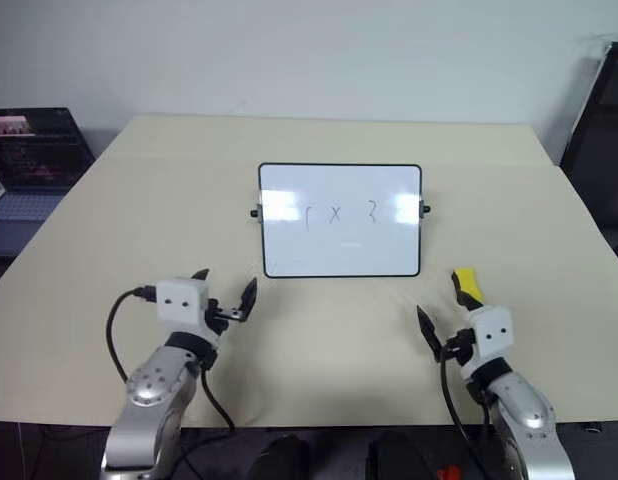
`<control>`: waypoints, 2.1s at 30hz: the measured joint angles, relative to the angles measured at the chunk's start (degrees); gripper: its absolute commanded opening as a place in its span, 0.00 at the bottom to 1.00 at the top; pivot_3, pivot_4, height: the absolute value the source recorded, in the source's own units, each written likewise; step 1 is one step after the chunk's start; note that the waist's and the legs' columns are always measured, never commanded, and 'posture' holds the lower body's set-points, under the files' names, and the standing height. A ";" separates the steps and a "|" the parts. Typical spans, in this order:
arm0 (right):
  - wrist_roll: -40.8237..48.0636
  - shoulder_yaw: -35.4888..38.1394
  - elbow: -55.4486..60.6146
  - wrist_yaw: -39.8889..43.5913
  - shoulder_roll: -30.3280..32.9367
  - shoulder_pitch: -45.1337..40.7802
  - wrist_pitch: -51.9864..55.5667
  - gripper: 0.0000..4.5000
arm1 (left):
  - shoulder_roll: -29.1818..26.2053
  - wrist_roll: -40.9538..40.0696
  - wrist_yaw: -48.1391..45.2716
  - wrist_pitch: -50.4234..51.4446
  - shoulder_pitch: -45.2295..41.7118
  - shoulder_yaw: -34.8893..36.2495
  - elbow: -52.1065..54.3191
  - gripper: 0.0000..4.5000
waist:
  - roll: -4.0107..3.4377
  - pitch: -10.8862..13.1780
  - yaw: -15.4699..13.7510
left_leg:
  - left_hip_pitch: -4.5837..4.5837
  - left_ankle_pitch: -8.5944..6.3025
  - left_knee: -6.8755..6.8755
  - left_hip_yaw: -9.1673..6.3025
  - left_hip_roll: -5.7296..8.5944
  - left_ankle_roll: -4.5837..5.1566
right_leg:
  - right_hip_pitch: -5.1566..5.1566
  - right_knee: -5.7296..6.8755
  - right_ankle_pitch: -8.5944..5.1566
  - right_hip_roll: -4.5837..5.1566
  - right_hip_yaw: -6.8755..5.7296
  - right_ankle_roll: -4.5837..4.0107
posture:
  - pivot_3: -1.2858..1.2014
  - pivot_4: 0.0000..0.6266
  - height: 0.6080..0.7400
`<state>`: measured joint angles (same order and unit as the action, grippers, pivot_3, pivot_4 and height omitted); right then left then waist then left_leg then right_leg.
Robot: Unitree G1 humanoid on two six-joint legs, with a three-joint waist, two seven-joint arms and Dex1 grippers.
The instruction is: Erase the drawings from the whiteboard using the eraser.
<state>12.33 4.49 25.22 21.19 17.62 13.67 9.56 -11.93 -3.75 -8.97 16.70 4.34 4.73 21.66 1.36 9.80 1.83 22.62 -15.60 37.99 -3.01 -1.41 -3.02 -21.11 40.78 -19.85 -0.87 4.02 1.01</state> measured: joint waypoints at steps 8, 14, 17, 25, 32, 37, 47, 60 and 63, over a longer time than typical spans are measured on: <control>-2.38 -1.30 -0.63 -1.24 0.04 -4.52 0.95 0.99 | 0.67 0.78 0.69 -2.09 -0.13 -0.22 -3.99 1.00 | 0.00 0.00 -0.09 | -0.03 0.00 -0.04 0.00 0.01 0.00 | 0.01 0.01 0.00 -0.02 0.00 0.00 | 0.52 0.24 1.00; -2.79 -2.86 -0.53 -1.16 0.02 -7.86 1.80 0.99 | -2.51 -0.91 -1.19 -2.27 -3.11 2.68 -4.31 1.00 | 0.00 0.00 -0.07 | -0.05 0.00 -0.04 -0.01 0.00 0.00 | 0.01 0.03 0.00 -0.02 -0.01 0.00 | 0.52 0.24 1.00; -2.75 -4.00 -0.77 -1.12 -0.23 -10.23 2.78 0.99 | -3.39 -6.59 -3.09 3.00 -7.29 6.39 -4.36 1.00 | 0.01 0.01 -0.06 | -0.04 0.00 -0.02 -0.02 0.00 0.00 | 0.02 0.06 0.00 -0.02 -0.03 0.00 | 0.52 0.24 1.00; -4.49 -4.92 7.80 -6.48 -0.74 -9.00 14.67 0.99 | -18.96 -23.03 -24.17 16.37 -17.81 6.25 -3.52 1.00 | 0.00 0.02 -0.27 | 0.15 0.02 0.01 -0.11 0.01 -0.03 | -0.12 0.03 0.00 -0.01 -0.10 -0.01 | 0.52 0.24 1.00; -2.49 -0.99 12.27 -8.92 -0.92 -11.12 24.52 0.99 | -22.08 -27.90 -29.96 24.54 -27.53 0.13 -2.65 1.00 | 0.00 0.02 0.08 | 0.10 0.01 -0.02 -0.05 0.01 -0.03 | -0.11 0.02 -0.01 -0.02 -0.04 -0.01 | 0.52 0.24 1.00; 0.57 5.27 13.15 -9.56 2.39 -17.78 38.30 0.99 | -25.85 -24.47 -37.48 24.00 -33.13 -11.60 -1.62 1.00 | -0.04 0.05 0.11 | 0.11 0.02 -0.03 0.01 0.03 -0.02 | -0.14 0.04 0.00 -0.05 0.01 -0.01 | 0.52 0.24 1.00; 4.69 9.10 9.70 -8.77 6.55 -25.34 53.45 0.99 | -23.81 -18.30 -44.27 13.75 -38.44 -15.84 -10.44 1.00 | -0.04 0.06 0.09 | 0.24 0.00 -0.03 0.06 0.06 0.00 | -0.23 -0.05 -0.01 -0.06 0.05 -0.02 | 0.52 0.24 1.00; 2.32 7.79 -2.15 -9.80 6.72 -26.90 49.24 0.99 | -20.72 -14.19 -45.14 9.17 -36.71 -17.41 -12.41 1.00 | -0.05 0.06 0.13 | 0.26 0.00 -0.04 0.05 0.04 0.01 | -0.27 -0.03 -0.01 -0.06 0.05 -0.02 | 0.52 0.24 1.00; 2.14 7.53 -5.62 -9.25 6.84 -27.29 47.77 0.99 | -20.53 -14.09 -44.55 10.24 -35.85 -17.42 -11.10 1.00 | -0.04 0.06 0.10 | 0.27 0.00 -0.03 0.05 0.04 0.01 | -0.27 -0.03 -0.01 -0.06 0.04 -0.02 | 0.52 0.24 1.00</control>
<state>14.48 12.01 19.60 11.94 24.46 -13.62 57.33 -32.46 -17.84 -53.53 26.94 -31.51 -12.68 10.56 1.31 9.87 1.93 22.89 -15.60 37.96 -2.96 -1.37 -3.01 -21.38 40.75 -19.86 -0.93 4.06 0.99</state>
